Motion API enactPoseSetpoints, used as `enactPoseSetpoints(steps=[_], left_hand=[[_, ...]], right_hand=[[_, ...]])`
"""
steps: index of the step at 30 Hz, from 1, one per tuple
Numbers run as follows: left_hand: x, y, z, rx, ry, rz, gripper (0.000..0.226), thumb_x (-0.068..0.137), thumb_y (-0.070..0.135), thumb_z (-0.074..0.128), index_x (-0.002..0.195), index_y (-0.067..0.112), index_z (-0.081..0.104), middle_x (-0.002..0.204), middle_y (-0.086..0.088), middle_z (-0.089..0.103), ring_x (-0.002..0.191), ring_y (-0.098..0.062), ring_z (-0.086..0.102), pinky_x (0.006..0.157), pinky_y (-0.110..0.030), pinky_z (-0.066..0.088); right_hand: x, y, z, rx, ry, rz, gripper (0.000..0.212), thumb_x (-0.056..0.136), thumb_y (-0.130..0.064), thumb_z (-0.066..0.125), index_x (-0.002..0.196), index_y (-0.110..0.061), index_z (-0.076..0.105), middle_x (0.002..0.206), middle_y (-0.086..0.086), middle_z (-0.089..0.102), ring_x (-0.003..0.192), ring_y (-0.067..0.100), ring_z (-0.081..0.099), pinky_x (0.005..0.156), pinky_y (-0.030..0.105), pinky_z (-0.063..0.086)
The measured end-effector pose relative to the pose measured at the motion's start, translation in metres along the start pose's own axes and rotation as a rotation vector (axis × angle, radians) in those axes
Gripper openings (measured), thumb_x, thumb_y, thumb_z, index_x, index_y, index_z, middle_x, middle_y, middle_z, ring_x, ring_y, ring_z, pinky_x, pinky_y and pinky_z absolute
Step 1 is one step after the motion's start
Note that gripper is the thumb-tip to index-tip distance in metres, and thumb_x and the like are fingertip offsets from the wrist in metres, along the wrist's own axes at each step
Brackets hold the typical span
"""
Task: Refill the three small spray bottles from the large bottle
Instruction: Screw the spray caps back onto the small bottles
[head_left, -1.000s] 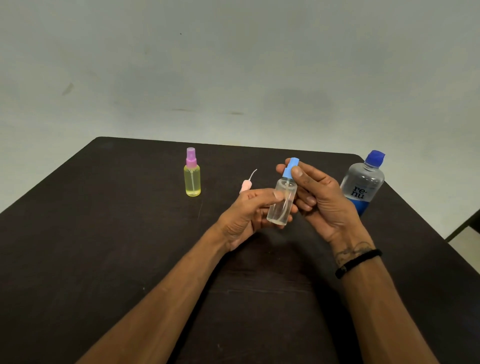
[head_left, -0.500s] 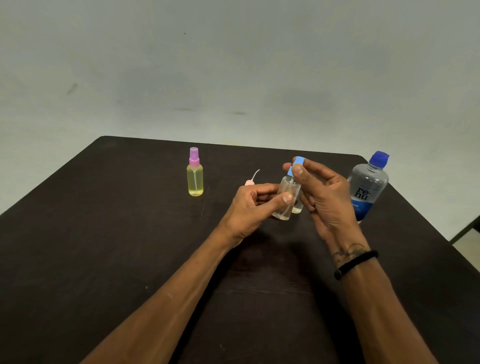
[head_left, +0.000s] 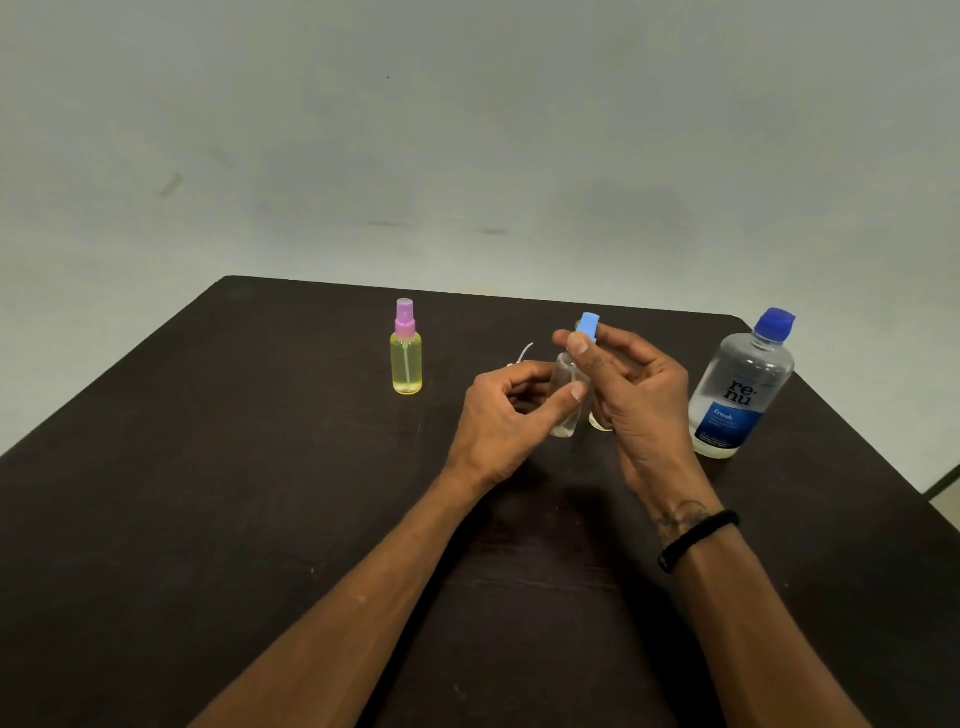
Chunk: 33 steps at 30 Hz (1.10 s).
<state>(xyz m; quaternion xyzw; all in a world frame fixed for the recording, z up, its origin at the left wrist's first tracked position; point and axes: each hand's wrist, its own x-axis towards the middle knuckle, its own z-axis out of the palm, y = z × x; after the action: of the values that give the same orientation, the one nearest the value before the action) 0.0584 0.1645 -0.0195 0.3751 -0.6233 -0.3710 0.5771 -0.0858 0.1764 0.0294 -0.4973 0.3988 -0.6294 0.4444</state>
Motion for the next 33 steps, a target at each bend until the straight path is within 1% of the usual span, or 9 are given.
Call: enactPoseSetpoints(steps=[3,7,9,14,18,22,24,28,33], left_hand=[[-0.006,0.005,0.002,0.091,0.105,0.01,0.025,0.092,0.034,0.081,0.108,0.015,0.08,0.094,0.006,0.079,0.09,-0.01,0.076,0.082,-0.034,0.064],[-0.013,0.009,-0.006,0.185,0.301,0.078,0.028,0.091,0.042,0.079,0.109,0.021,0.079,0.093,0.014,0.078,0.086,-0.011,0.075,0.075,-0.035,0.062],[-0.018,0.008,-0.014,0.284,0.374,0.133,0.028,0.091,0.044,0.079,0.111,0.025,0.077,0.095,0.018,0.076,0.086,-0.011,0.071,0.073,-0.034,0.061],[-0.03,0.01,-0.035,0.366,0.511,0.181,0.033,0.088,0.045,0.082,0.112,0.024,0.077,0.1,0.01,0.063,0.084,-0.008,0.064,0.07,-0.017,0.055],[-0.032,0.014,-0.057,0.351,0.646,0.071,0.023,0.089,0.043,0.082,0.106,0.035,0.07,0.099,0.009,0.06,0.081,-0.009,0.062,0.069,-0.018,0.053],[-0.029,0.016,-0.076,0.311,0.794,-0.004,0.026,0.089,0.044,0.082,0.109,0.033,0.07,0.104,0.009,0.06,0.086,-0.004,0.064,0.071,-0.012,0.051],[-0.028,0.012,-0.083,0.306,0.834,-0.042,0.033,0.089,0.043,0.081,0.115,0.026,0.074,0.108,0.01,0.06,0.09,-0.005,0.065,0.075,-0.014,0.052],[-0.025,0.002,-0.094,0.34,0.845,-0.086,0.036,0.09,0.037,0.082,0.121,0.021,0.074,0.111,0.009,0.058,0.097,-0.008,0.064,0.084,-0.028,0.058],[-0.018,-0.008,-0.101,0.35,0.802,-0.157,0.041,0.092,0.029,0.081,0.13,0.018,0.07,0.117,0.007,0.059,0.104,-0.011,0.062,0.084,-0.018,0.051]], right_hand=[[-0.003,0.006,0.004,-0.005,-0.006,0.006,0.045,0.088,-0.023,0.084,0.13,-0.012,0.071,0.112,0.004,0.082,0.102,0.016,0.079,0.078,0.027,0.062],[-0.01,0.013,0.02,-0.04,-0.01,-0.022,0.04,0.087,-0.026,0.083,0.124,-0.013,0.075,0.108,0.003,0.082,0.073,-0.001,0.071,0.058,0.011,0.05],[-0.013,0.018,0.025,-0.081,-0.028,-0.034,0.036,0.088,-0.029,0.081,0.121,-0.014,0.077,0.107,0.001,0.083,0.069,-0.003,0.068,0.057,0.01,0.049],[-0.02,0.029,0.034,-0.191,-0.103,-0.029,0.04,0.085,-0.043,0.082,0.118,-0.022,0.078,0.109,-0.004,0.082,0.084,0.001,0.072,0.067,0.017,0.051],[-0.025,0.039,0.036,-0.27,-0.136,-0.011,0.037,0.084,-0.046,0.085,0.115,-0.027,0.079,0.109,-0.009,0.081,0.102,0.007,0.076,0.081,0.031,0.055],[-0.025,0.044,0.035,-0.271,-0.132,-0.004,0.039,0.082,-0.045,0.085,0.114,-0.024,0.08,0.102,-0.006,0.082,0.096,0.012,0.078,0.079,0.031,0.055],[-0.025,0.045,0.035,-0.265,-0.13,-0.003,0.039,0.081,-0.044,0.085,0.113,-0.022,0.08,0.099,-0.004,0.083,0.09,0.011,0.077,0.076,0.029,0.053],[-0.023,0.046,0.034,-0.301,-0.126,0.004,0.04,0.082,-0.044,0.085,0.113,-0.02,0.08,0.097,-0.005,0.082,0.079,0.005,0.074,0.073,0.029,0.054],[-0.024,0.048,0.033,-0.327,-0.126,-0.005,0.033,0.085,-0.039,0.086,0.111,-0.02,0.08,0.096,-0.004,0.082,0.073,0.003,0.071,0.071,0.032,0.054]])
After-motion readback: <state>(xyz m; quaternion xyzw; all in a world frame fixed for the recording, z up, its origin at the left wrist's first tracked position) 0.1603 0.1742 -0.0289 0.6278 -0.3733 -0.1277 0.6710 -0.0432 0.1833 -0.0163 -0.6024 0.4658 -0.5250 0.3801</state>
